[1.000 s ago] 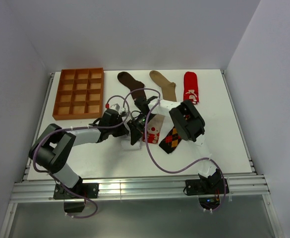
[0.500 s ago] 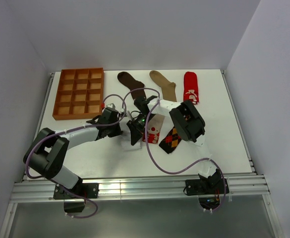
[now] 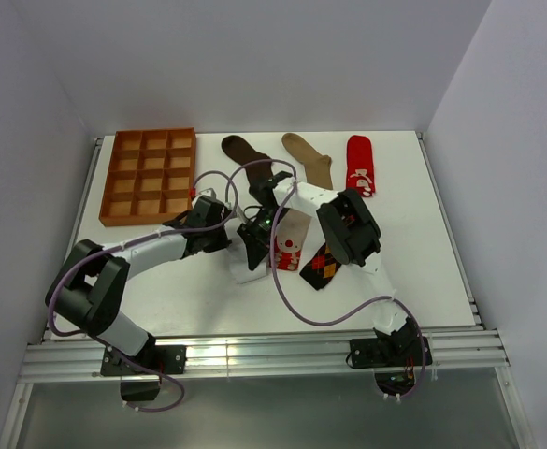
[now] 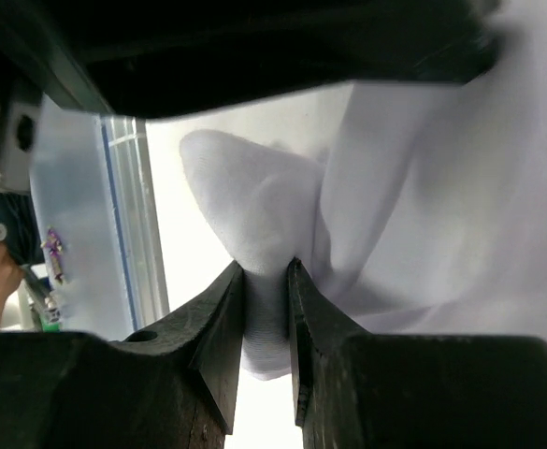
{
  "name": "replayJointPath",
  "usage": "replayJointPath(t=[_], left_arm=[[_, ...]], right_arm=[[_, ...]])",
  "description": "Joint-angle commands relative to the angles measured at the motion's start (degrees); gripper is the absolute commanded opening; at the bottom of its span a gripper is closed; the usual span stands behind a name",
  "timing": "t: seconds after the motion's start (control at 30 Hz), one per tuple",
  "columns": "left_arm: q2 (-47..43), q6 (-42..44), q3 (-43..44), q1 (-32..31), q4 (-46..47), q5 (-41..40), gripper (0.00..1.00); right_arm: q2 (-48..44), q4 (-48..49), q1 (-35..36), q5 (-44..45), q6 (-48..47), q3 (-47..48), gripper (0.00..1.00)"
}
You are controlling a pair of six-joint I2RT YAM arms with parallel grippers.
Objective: Roll the socks
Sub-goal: Roll the sock at the center of the board.
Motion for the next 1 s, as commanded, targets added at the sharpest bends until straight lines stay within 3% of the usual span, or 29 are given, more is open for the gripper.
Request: replayJointPath(t=[0.0,0.17,0.33,0.67,0.77,0.8,0.9,0.97], left_arm=[[0.31,0.72,2.98,0.64,-1.21,-3.76,0.00],[0.13,0.55,3.95,0.72,-2.26,-4.20,0.00],[1.00,1.25,5.27,0.72,-3.32,-2.89,0.00],[5.84,3.00,4.66,0.64,-0.77,3.26,0.00],[5.67,2.66,3.95,0.64,0.99,3.97,0.14],[5.32,2.66,3.78,0.55,1.08,3.89,0.24],[2.86,2.04,2.64,0.55,1.87,3.10,0.41],[-0.12,1.60,1.41,0.55,2.31,2.40,0.48]], right_arm=[[-1.96,-7.08,0.56,0.50,-3.28,0.74,0.13],[-2.04,-9.55,1.44,0.24,-6.36,-0.58,0.13],[-4.07,-5.25,2.23,1.29,-3.46,-2.34,0.13],[2.17,-3.22,2.05,3.05,-1.97,-1.73,0.13],[3.58,-3.05,2.05,3.40,-0.83,-1.46,0.13],[3.93,-2.79,2.05,3.49,-0.65,-1.20,0.13],[5.42,-3.22,2.05,4.02,0.49,0.30,0.13],[6.65,-3.31,1.97,4.37,1.11,1.61,0.13]])
